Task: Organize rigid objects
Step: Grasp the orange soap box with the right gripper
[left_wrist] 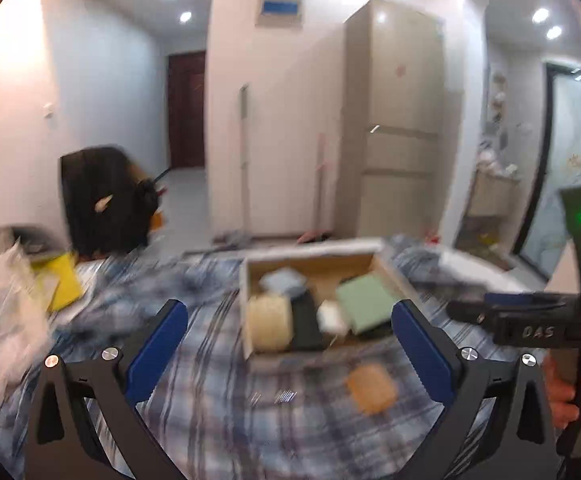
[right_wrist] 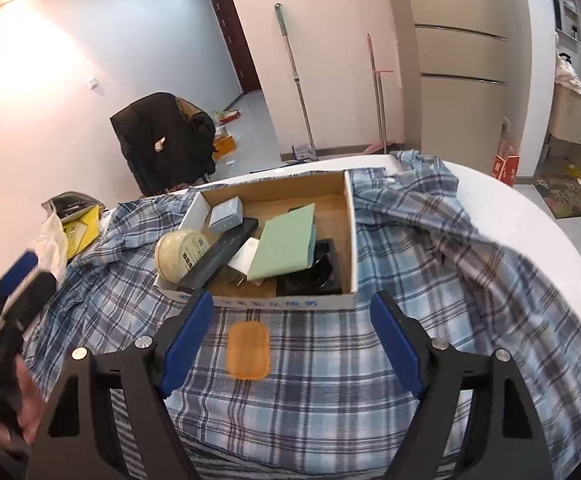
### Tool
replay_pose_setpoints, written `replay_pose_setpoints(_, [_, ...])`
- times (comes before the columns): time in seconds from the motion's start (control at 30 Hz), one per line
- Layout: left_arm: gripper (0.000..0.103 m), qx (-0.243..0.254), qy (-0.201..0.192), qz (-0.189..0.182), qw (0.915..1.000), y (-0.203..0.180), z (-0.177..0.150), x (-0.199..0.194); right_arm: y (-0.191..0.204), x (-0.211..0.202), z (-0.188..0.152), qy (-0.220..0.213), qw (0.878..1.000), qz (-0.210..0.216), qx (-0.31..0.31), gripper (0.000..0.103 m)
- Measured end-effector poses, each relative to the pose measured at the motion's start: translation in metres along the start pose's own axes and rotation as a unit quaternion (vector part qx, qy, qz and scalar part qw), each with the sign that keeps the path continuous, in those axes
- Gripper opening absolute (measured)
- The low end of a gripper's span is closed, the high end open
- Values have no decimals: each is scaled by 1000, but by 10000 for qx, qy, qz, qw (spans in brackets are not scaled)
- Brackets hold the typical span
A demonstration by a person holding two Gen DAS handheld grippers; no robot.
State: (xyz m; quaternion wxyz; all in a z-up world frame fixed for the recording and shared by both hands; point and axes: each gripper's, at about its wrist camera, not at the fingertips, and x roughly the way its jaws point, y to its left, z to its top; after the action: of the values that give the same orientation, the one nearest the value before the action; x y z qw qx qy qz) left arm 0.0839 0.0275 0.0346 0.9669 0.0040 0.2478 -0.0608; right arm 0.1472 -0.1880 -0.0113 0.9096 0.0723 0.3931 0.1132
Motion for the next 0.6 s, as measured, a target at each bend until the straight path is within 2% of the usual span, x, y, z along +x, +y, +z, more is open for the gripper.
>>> replay_pose_setpoints(0.1, [103,161,-59,30,9998,-2,-20,0,16,17,-9,74,9998,26,-197,80])
replay_pose_setpoints(0.17, [103,220,-381,84,9990,1,-33,-3,24,27,-13,144,9994,2,-318,80])
replay_pose_setpoints(0.2, [103,215,-395,72,9990,3,-37,1,27,32,-14,181,9992,-78,-357,80])
replay_pose_setpoints(0.27, [103,91,-264,-18,9996,12,-46,10,30,42,-17,334,9983,-262,-409,80])
replay_pose_setpoints(0.43, [103,-93,103,20,9999,27,-58,34,30,61,-20,544,9976,-129,-411,80])
replay_pose_setpoints(0.6, [103,-225,365,0,9991,32,-65,48,38,79,-24,784,9946,-309,-609,80])
